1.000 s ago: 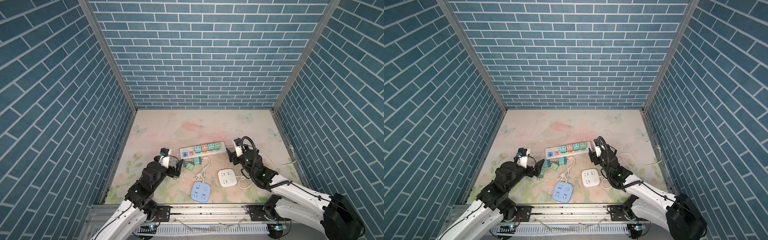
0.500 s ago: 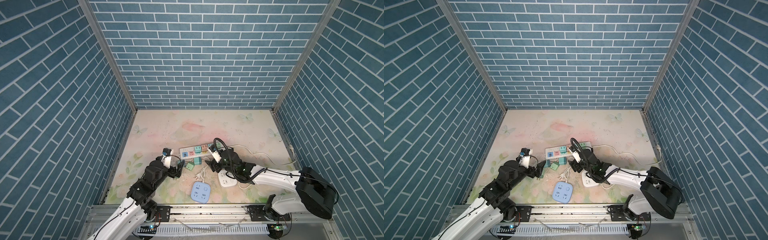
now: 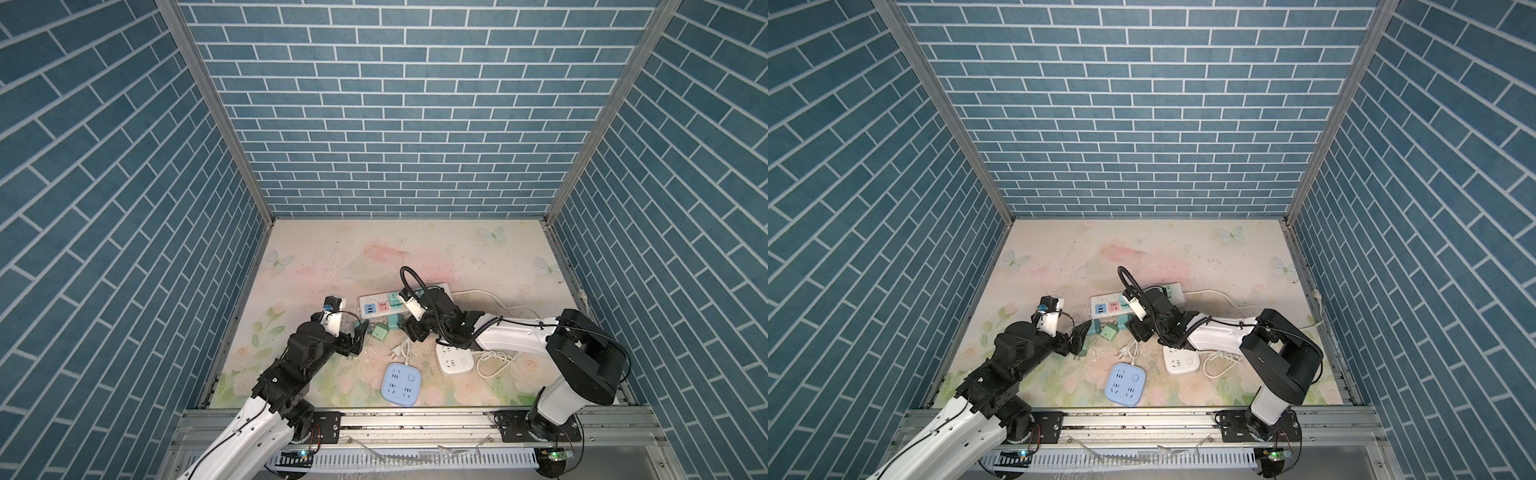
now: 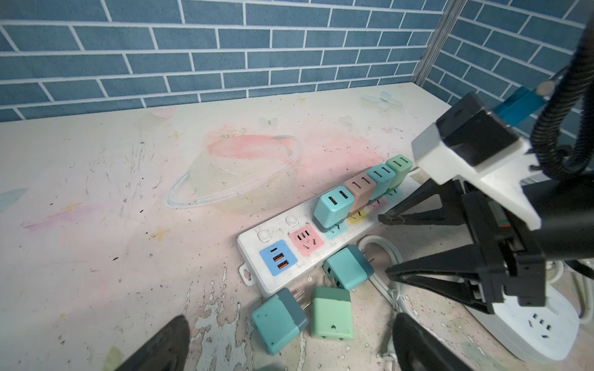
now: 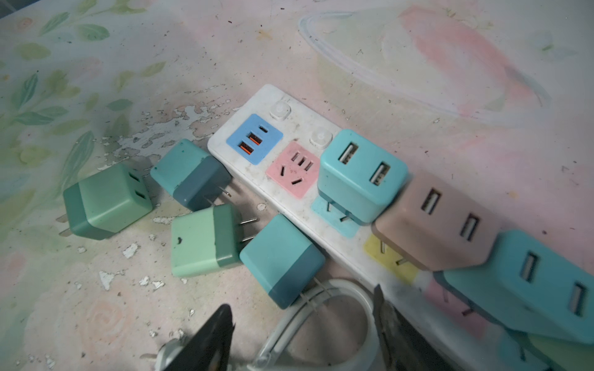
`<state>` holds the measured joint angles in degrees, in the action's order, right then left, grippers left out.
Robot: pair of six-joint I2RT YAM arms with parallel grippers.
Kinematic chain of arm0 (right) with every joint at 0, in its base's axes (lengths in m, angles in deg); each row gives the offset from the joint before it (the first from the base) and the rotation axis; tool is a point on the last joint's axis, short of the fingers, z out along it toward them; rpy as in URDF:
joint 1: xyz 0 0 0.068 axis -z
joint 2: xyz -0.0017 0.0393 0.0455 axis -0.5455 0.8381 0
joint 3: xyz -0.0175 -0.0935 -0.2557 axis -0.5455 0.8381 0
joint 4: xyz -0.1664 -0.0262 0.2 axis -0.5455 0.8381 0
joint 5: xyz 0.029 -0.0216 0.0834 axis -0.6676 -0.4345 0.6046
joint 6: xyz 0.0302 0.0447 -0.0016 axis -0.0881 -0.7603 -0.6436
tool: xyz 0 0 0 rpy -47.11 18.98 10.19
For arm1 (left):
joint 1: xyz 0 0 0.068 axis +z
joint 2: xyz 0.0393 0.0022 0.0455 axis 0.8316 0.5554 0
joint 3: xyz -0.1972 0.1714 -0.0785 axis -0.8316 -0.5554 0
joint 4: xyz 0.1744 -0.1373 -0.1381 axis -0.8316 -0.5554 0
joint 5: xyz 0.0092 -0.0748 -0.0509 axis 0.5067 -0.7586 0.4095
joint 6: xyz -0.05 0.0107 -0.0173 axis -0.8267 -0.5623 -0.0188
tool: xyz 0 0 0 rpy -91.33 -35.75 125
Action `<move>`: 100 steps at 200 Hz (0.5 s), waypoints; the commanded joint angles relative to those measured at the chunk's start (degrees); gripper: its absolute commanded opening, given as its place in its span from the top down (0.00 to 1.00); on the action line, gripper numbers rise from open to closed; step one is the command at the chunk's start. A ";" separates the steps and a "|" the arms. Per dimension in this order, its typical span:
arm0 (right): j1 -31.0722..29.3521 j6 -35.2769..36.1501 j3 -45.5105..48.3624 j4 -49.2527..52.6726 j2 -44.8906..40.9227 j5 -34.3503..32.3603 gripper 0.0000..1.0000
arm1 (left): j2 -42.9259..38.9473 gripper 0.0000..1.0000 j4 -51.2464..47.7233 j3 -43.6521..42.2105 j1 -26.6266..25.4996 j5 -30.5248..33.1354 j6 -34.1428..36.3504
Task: Insert the plug
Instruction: 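Move the right gripper over the pile of loose adapters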
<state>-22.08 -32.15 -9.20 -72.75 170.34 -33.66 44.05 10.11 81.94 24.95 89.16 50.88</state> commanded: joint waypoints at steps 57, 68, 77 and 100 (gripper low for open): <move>-0.22 1.41 -5.42 2.04 7.50 2.23 0.29 | -1.89 0.00 -0.19 -0.73 -0.06 -0.08 -0.08; -0.15 1.43 -5.93 2.25 8.15 2.23 0.29 | -1.89 0.00 -0.13 -0.73 0.01 -0.08 -0.08; -0.19 1.46 -6.22 2.44 8.59 2.22 0.29 | -1.89 0.00 -0.12 -0.69 0.02 -0.08 -0.12; -0.15 1.09 -6.26 2.26 9.27 4.94 0.29 | -1.85 0.00 -0.09 -0.77 0.02 0.30 -0.17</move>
<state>-22.08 -31.71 -14.24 -71.70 178.38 -31.36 42.63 10.14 81.87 24.95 89.18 50.71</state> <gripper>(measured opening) 0.709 0.995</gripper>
